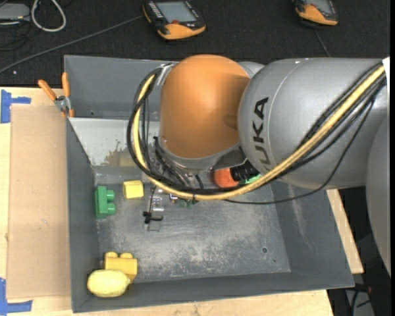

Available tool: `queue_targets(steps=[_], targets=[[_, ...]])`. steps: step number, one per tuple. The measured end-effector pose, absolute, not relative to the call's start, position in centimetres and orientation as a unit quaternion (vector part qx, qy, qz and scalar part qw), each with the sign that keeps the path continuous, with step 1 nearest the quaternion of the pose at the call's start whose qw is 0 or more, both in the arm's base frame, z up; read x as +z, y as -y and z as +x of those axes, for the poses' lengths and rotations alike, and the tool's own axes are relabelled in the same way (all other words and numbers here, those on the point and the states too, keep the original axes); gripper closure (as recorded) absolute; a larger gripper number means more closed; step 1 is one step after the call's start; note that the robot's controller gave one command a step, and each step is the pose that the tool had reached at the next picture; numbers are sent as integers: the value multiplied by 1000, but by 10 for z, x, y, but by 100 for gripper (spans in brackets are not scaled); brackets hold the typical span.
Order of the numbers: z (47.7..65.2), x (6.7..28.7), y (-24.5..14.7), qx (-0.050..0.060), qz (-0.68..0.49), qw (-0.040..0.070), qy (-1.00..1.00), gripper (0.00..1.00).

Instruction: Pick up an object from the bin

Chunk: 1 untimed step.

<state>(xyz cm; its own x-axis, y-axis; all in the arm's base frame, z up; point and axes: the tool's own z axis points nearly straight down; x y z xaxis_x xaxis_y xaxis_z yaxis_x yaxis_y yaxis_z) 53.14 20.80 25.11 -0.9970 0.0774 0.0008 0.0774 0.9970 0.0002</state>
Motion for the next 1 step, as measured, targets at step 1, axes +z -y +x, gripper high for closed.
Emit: queue_targets(steps=[1], targets=[[534, 275, -223, -1, -22, 2, 1000, 0]])
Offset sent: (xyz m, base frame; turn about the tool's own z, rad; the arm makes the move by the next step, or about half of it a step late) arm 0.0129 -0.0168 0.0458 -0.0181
